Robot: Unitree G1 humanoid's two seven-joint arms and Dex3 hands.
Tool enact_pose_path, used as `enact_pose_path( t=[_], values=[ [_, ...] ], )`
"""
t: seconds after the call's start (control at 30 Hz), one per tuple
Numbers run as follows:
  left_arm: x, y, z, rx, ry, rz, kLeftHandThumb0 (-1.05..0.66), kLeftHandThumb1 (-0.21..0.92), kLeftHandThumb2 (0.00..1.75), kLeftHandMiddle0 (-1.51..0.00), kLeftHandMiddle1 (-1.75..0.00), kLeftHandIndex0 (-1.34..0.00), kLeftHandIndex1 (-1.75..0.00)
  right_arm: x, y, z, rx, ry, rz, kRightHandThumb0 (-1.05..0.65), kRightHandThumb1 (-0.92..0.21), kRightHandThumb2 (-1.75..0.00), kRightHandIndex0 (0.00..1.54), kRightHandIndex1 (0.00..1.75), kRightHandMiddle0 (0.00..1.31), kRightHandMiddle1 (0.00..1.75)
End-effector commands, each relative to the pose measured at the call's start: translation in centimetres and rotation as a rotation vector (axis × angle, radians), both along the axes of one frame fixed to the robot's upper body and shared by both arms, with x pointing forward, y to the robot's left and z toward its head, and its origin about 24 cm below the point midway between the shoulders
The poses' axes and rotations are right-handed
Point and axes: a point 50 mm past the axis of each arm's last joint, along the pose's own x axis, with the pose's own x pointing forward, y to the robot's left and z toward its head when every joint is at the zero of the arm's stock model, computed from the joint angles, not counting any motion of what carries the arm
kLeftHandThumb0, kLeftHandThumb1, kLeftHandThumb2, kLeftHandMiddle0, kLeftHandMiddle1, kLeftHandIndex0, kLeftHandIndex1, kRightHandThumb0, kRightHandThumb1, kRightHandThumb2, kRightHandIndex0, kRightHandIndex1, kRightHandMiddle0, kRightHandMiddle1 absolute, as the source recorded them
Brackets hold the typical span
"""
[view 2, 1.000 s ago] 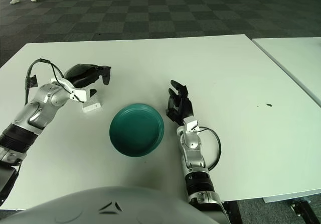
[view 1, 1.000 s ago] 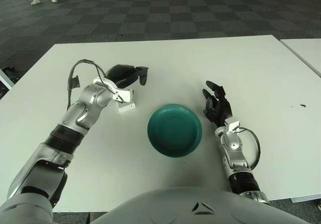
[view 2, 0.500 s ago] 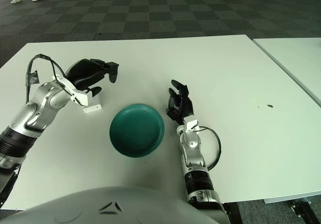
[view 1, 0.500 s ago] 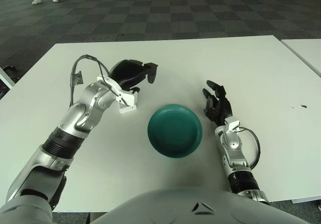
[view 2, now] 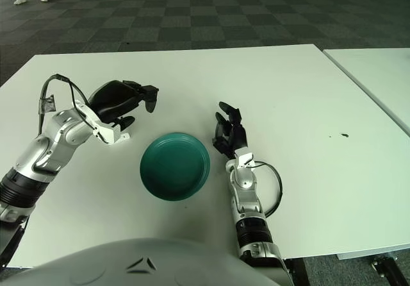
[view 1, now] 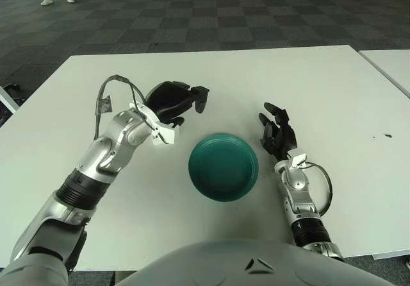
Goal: Put the charger into the plate.
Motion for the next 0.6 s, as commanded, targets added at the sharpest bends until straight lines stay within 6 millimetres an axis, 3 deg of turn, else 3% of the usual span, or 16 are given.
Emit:
enact_pose_path(
  t=[0.0, 0.13, 0.17, 0.2, 0.27, 0.3, 0.33, 0.37, 0.47, 0.57],
  values=[
    [0.0, 0.5, 0.1, 0.021, 0.013, 0.021, 0.00, 0.11, 1.55, -0.75, -1.72, -0.55, -1.75, -4.9, -0.1, -6.7, 0.038, 0.379, -0.033, -0.67, -0.92, -0.88, 0.45, 0.02, 0.00, 0.79],
    [0.6, 1.2, -0.3, 0.078, 0.102, 0.045, 0.00, 0.10, 1.56, -0.76, -1.73, -0.56, -1.74, -4.9, -0.1, -6.7, 0.035, 0.379, -0.032, -0.66, -0.92, -0.88, 0.45, 0.02, 0.00, 0.79],
    [0.8, 1.4, -0.4, 0.091, 0.126, 0.053, 0.00, 0.17, 1.49, -0.69, -1.73, -0.53, -1.74, -4.9, -0.1, -6.7, 0.035, 0.379, -0.031, -0.66, -0.92, -0.88, 0.46, 0.02, 0.00, 0.79],
    [1.1, 1.9, -0.9, 0.114, 0.164, 0.070, 0.00, 0.28, 1.35, -0.58, -1.74, -0.47, -1.74, -4.9, -0.1, -6.7, 0.034, 0.379, -0.031, -0.66, -0.92, -0.88, 0.46, 0.02, 0.00, 0.79],
    [1.3, 2.5, -1.4, 0.148, 0.210, 0.092, -0.41, 0.57, 0.83, -0.33, -1.57, -0.21, -1.61, -4.9, -0.1, -6.7, 0.033, 0.379, -0.030, -0.67, -0.92, -0.88, 0.46, 0.02, 0.00, 0.79],
    [1.3, 2.7, -1.4, 0.160, 0.222, 0.098, -0.47, 0.63, 0.73, -0.27, -1.51, -0.16, -1.57, -4.9, -0.2, -6.7, 0.033, 0.379, -0.030, -0.67, -0.92, -0.88, 0.46, 0.02, 0.00, 0.79],
    [1.2, 2.9, -1.5, 0.194, 0.249, 0.115, -0.57, 0.73, 0.57, -0.20, -1.40, -0.10, -1.50, -4.9, -0.2, -6.7, 0.034, 0.379, -0.030, -0.67, -0.92, -0.88, 0.46, 0.02, 0.00, 0.79],
    [1.1, 3.1, -1.6, 0.217, 0.269, 0.129, -0.68, 0.80, 0.50, -0.16, -1.13, -0.07, -1.33, -4.9, -0.2, -6.7, 0.034, 0.379, -0.030, -0.67, -0.92, -0.88, 0.46, 0.02, 0.00, 0.79],
    [0.7, 3.9, -2.2, 0.269, 0.299, 0.188, -0.85, 0.88, 0.45, -0.18, -0.59, -0.02, -1.07, -4.9, -0.2, -6.7, 0.037, 0.380, -0.033, -0.67, -0.92, -0.87, 0.46, 0.02, 0.00, 0.79],
    [0.7, 4.3, -2.8, 0.288, 0.308, 0.250, -0.97, 0.91, 0.50, -0.17, -0.26, -0.01, -0.85, -5.0, -0.3, -6.6, 0.037, 0.378, -0.035, -0.67, -0.92, -0.87, 0.46, 0.02, 0.00, 0.79]
  ],
)
